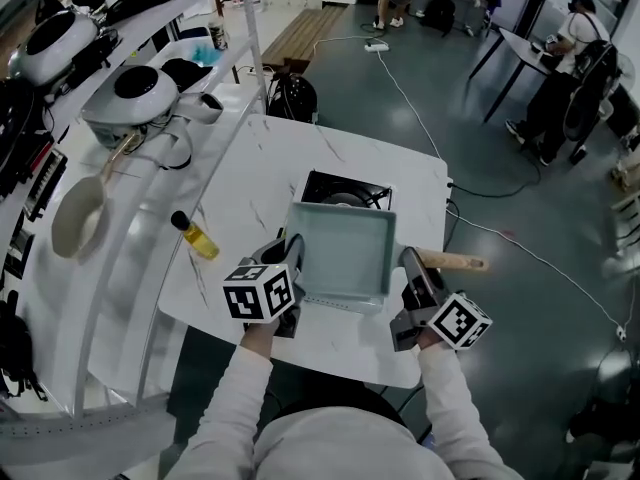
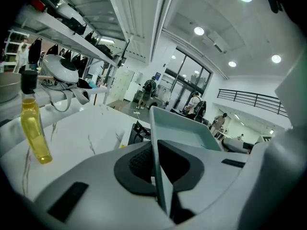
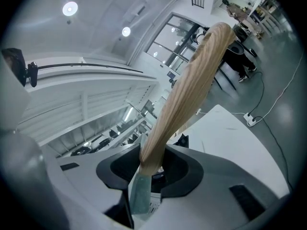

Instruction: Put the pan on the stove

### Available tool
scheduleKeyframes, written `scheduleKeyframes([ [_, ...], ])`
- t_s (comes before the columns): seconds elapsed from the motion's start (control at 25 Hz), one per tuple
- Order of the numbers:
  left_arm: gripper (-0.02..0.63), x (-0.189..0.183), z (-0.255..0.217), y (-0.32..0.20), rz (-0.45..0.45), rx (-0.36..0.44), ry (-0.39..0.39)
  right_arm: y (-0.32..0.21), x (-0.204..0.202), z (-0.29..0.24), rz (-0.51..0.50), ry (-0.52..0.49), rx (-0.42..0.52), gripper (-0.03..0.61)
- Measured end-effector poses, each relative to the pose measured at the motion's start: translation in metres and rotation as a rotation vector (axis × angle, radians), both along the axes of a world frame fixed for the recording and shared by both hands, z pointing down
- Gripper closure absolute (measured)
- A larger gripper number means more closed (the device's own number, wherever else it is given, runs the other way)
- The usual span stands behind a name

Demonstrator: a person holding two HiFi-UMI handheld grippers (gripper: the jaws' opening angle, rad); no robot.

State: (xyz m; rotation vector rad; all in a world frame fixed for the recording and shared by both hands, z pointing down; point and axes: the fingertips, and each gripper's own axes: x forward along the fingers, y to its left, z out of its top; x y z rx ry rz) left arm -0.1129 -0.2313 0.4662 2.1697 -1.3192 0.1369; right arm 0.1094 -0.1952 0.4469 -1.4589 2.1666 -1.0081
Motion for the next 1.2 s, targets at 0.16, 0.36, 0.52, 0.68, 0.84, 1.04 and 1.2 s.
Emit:
scheduleKeyframes([
  [0.16,0.586,0.003,0.002,-0.025,-0.008,-0.010,-0.005,-0.028,0.002,0.000,-0.004,-0.017,-0.011,0.422],
  [0.36,0.586,0.007,0.008,-0.048,-0.022,-0.026,-0.019,-0.055,0.003,0.004,-0.030,-0.035,-0.010,0.422],
  [0.52,0.586,0.010,0.011,-0.065,-0.026,-0.035,-0.031,-0.073,0.007,0.009,-0.033,-0.036,-0.031,0.422],
  [0.68,0.586,0.011,0.018,-0.078,-0.026,-0.050,-0.040,-0.087,0.009,0.018,-0.038,-0.042,-0.050,0.422],
  [0.84,0.586,0.011,0.023,-0.089,-0.026,-0.059,-0.053,-0.100,0.007,0.024,-0.052,-0.064,-0.052,0.422],
  [1.04,0.586,0.014,0.029,-0.099,-0.015,-0.076,-0.078,-0.110,0.009,0.032,-0.051,-0.076,-0.074,0.422],
  [1.2,0.586,0.015,0.034,-0.102,-0.011,-0.092,-0.081,-0.113,0.011,0.038,-0.050,-0.075,-0.093,0.422],
])
